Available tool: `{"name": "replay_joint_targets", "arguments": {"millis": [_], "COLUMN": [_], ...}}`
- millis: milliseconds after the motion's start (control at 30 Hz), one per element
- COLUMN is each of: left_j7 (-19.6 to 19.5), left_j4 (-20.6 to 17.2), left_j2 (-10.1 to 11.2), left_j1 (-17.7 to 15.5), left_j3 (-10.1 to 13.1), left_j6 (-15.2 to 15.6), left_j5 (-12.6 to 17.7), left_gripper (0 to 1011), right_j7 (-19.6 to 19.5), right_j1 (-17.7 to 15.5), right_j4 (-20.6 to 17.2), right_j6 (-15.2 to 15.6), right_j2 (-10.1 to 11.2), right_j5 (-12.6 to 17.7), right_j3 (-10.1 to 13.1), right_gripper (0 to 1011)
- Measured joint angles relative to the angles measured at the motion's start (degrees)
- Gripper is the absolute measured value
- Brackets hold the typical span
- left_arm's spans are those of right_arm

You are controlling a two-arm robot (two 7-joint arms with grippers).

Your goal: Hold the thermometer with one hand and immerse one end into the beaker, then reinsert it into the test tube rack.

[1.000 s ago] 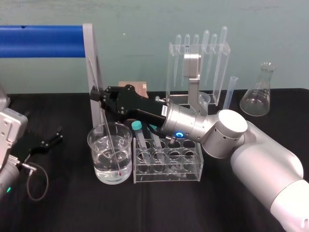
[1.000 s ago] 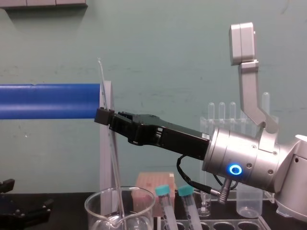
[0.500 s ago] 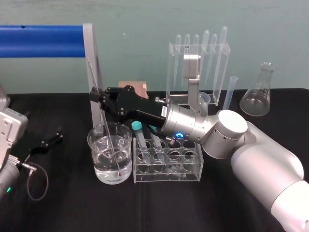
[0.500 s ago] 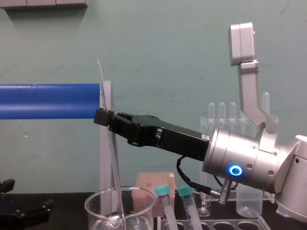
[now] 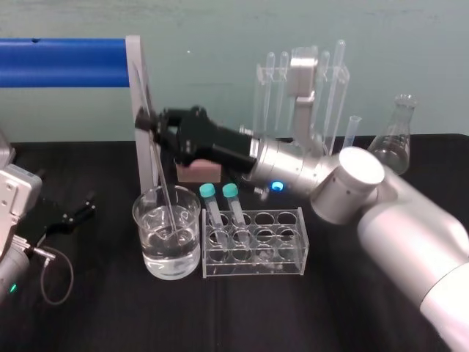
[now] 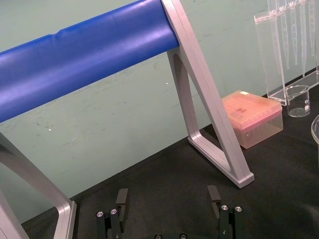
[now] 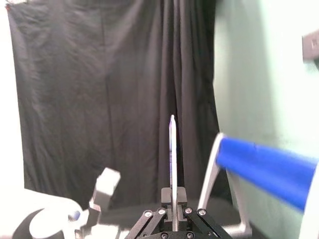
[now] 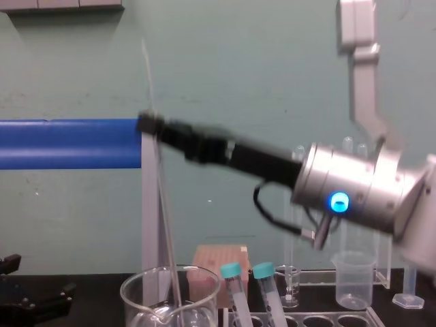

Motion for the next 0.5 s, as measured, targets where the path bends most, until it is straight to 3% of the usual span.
{"name": "replay_joint_targets", "arguments": {"millis": [133,200,300,500], "left_j7": [0.0,0.0,0.0,0.0], "left_j4": [0.0,0.0,0.0,0.0], "left_j2": [0.0,0.0,0.0,0.0], "left_j1": [0.0,0.0,0.0,0.0], "left_j3": [0.0,0.0,0.0,0.0], "left_j6": [0.0,0.0,0.0,0.0], "left_j5": [0.0,0.0,0.0,0.0], "left_gripper": [1008,1008,1008,1008], "right_j7": [-0.13,-0.97,-2.17,-7.43], "right_j1": [0.81,1.4,1.73,0.59], "right_j4": [-4.11,-8.48,-11.79,-20.0], "right_j6": [1.15,2.44,2.96,2.57], "right_j2": [1.31,2.89,4.56,10.59], "right_j5": [1.0,2.41,3.06,3.36], "right_j3": [0.71,1.83,2.96,6.92], "right_gripper": [53,53,53,53]}}
